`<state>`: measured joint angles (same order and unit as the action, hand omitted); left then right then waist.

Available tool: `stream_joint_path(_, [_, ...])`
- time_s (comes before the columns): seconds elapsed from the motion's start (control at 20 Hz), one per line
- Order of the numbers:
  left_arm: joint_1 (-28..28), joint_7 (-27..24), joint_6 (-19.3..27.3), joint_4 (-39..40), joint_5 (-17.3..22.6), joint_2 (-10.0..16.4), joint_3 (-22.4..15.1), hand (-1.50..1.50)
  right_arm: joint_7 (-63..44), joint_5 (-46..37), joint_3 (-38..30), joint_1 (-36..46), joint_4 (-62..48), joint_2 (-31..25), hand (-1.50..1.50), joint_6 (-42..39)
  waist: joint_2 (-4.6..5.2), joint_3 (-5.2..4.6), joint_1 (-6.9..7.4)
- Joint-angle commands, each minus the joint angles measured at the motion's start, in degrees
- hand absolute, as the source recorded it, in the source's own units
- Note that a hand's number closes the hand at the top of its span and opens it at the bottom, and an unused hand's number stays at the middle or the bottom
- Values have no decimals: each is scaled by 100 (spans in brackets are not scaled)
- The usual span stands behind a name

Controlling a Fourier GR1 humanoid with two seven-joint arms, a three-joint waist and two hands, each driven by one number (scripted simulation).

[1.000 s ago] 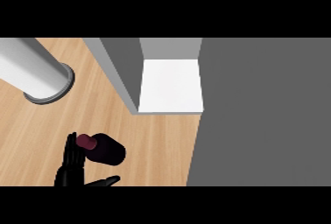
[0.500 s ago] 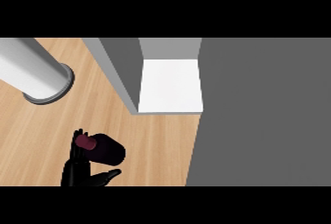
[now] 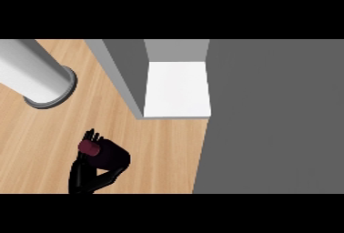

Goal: Pick up the wine, place it into the cabinet and close the cabinet

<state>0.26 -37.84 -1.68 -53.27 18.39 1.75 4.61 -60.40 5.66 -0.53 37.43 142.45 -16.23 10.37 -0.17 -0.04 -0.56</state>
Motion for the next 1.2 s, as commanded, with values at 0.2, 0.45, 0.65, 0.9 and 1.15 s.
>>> stream_joint_path(0.2, [-268,-431,-304,432,-203,4,-284,150,-617,7,378,7,565,109,-150,272,-4,-2,18])
stream_joint_path(0.45, [-469,-830,445,150,-978,-28,-689,150,-246,88,319,-131,380,180,-150,199,-10,4,29])
stream_joint_path(0.65, [-536,-1266,670,297,-1006,-112,-521,150,-421,823,-423,-318,624,-139,-150,-75,-3,5,4])
stream_joint_path(0.9, [-1058,-711,257,178,-1118,117,-745,150,-433,836,-440,-15,438,-150,-150,-14,-5,4,-6])
stream_joint_path(1.15, [-820,-1042,144,-344,-1254,251,-854,150,-395,588,-293,-342,625,-31,-150,49,-10,5,24])
